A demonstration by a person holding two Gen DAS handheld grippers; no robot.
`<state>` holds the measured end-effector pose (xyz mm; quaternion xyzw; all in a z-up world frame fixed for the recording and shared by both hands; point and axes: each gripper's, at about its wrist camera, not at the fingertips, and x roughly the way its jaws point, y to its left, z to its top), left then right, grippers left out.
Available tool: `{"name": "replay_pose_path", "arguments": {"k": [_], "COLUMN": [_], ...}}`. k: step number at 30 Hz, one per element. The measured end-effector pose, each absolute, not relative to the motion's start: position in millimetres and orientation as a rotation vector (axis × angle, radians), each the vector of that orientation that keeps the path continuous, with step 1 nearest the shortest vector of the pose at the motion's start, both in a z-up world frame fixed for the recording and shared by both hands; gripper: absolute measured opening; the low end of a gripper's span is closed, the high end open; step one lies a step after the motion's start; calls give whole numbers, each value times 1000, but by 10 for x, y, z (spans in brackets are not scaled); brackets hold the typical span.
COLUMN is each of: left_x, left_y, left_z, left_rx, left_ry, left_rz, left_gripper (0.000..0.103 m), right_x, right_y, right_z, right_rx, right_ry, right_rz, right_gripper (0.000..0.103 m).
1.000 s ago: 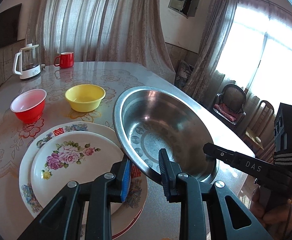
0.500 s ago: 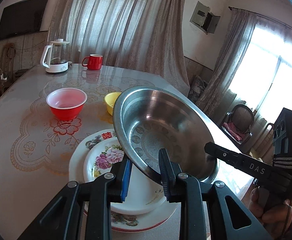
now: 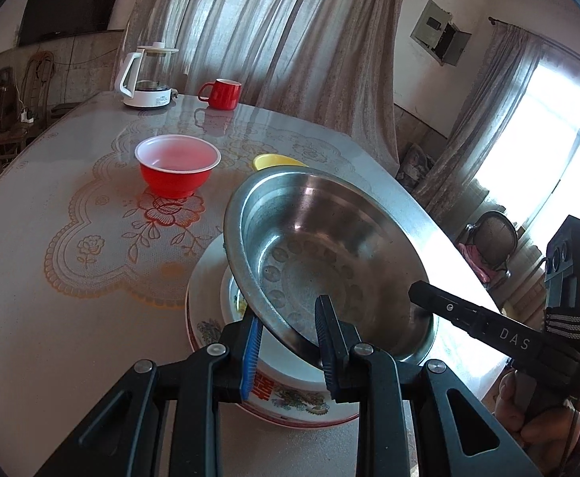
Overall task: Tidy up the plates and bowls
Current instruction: 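Lower the steel bowl with both grippers onto the pink-rose plate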
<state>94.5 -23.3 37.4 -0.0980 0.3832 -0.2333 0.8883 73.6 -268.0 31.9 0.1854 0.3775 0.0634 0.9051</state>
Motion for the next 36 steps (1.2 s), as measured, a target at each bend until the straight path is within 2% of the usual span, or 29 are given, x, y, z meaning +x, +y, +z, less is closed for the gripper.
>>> {"name": "replay_pose_path", "arguments": {"k": [17, 36], "left_x": [1014, 1039], "left_y": [-158, -165], "left_z": [157, 142], "left_rx": [-228, -222], "left_ry": [875, 860], "left_rz": [-473, -455], "left_gripper": [27, 28], "right_x": [779, 760], "right_y": [-2580, -2578], "right_z": [83, 81], "right_rx": [381, 403], "right_ry": [855, 833], "right_rz": [135, 137], "right_gripper": [20, 20]}}
